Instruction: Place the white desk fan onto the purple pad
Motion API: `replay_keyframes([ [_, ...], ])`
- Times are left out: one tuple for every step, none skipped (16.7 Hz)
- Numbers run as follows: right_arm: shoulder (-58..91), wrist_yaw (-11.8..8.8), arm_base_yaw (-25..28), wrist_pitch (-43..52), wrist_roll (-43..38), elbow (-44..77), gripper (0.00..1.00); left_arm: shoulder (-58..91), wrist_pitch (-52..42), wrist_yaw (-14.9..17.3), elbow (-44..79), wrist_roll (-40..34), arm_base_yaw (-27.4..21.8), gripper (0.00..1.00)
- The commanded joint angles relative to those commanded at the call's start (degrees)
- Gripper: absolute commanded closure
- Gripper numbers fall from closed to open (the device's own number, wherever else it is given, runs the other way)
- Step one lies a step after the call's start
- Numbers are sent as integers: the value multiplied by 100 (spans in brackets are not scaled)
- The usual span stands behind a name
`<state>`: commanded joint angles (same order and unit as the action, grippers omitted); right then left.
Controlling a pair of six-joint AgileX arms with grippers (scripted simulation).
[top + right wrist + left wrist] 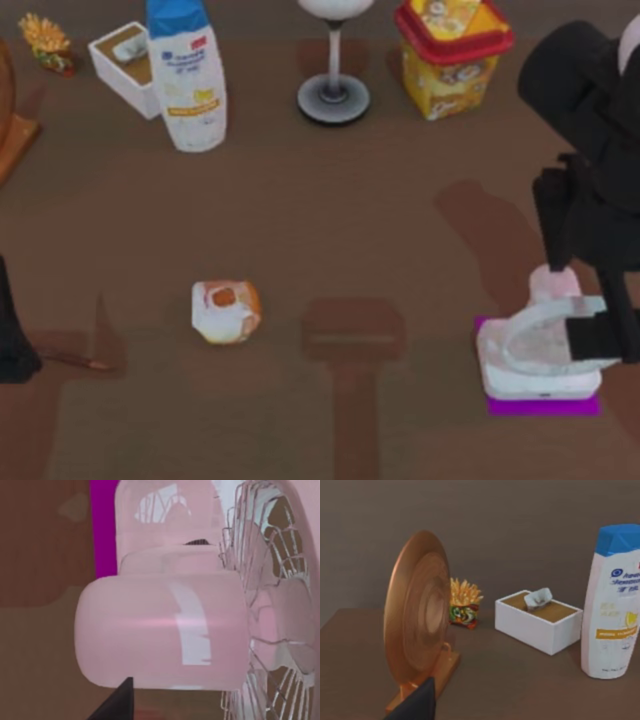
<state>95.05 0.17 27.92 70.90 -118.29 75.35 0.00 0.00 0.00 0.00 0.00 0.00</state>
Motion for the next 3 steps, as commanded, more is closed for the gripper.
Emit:
replay_keyframes([
  [0,0,0,0,0,0,0,0,0,0,0,0,0,0],
  [0,0,0,0,0,0,0,0,0,0,0,0,0,0],
  [0,0,0,0,0,0,0,0,0,0,0,0,0,0],
])
